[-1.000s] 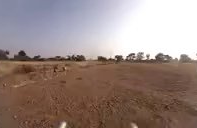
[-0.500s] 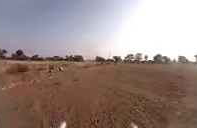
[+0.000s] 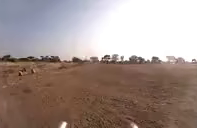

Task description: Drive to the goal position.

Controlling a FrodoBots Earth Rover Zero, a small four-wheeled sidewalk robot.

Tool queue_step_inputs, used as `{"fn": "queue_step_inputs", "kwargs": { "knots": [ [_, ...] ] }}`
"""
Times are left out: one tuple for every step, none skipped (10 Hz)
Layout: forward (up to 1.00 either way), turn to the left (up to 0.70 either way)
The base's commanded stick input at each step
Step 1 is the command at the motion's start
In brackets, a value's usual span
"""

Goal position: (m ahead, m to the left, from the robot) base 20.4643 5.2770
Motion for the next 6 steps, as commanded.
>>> {"fn": "queue_step_inputs", "kwargs": {
  "knots": [
    [0.7, -0.35],
    [0.7, -0.35],
    [0.7, -0.35],
    [0.7, -0.34],
    [0.7, -0.06],
    [0.7, 0.0]
  ]
}}
